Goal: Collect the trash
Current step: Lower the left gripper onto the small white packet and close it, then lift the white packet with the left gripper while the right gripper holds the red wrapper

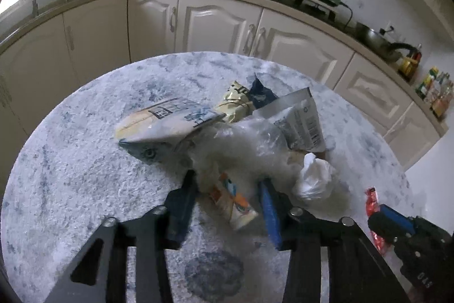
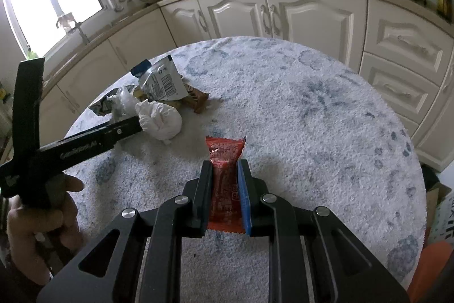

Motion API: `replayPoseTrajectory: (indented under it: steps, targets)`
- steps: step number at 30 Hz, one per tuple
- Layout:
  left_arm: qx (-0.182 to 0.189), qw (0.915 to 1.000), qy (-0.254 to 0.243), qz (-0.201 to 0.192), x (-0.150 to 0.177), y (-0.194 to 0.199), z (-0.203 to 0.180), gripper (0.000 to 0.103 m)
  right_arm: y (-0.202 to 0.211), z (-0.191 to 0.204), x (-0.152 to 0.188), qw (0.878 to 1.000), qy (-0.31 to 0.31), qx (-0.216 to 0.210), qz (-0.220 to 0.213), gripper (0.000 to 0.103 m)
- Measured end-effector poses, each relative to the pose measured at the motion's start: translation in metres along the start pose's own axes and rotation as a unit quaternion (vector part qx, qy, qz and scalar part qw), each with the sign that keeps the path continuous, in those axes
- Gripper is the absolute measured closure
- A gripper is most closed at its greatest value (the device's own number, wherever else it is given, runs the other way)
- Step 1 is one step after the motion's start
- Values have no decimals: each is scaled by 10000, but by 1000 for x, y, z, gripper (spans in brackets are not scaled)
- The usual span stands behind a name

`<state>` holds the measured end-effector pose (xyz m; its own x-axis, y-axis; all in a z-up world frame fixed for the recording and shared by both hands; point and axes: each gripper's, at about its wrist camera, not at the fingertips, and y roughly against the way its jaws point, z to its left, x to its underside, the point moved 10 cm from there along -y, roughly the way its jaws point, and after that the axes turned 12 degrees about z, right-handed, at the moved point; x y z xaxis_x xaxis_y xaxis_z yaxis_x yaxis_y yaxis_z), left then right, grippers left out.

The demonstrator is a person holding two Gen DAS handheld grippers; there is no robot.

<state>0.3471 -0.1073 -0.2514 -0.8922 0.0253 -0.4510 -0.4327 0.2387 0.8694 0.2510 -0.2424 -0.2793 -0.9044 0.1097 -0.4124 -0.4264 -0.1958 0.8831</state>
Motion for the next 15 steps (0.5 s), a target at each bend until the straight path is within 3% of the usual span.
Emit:
replayPoseTrajectory:
  steps: [8, 11, 15]
  targets:
    - [362, 9993, 0, 34, 25, 14, 15, 80, 3, -4, 4, 10000, -34, 4, -2, 85]
    - [318, 9995, -82, 41, 36, 22, 21, 80, 6, -4, 6, 10000, -38, 5, -2, 85]
    - [169, 9997, -162, 64, 44, 29, 24, 69, 7, -5, 8, 10000, -55, 8, 8, 85]
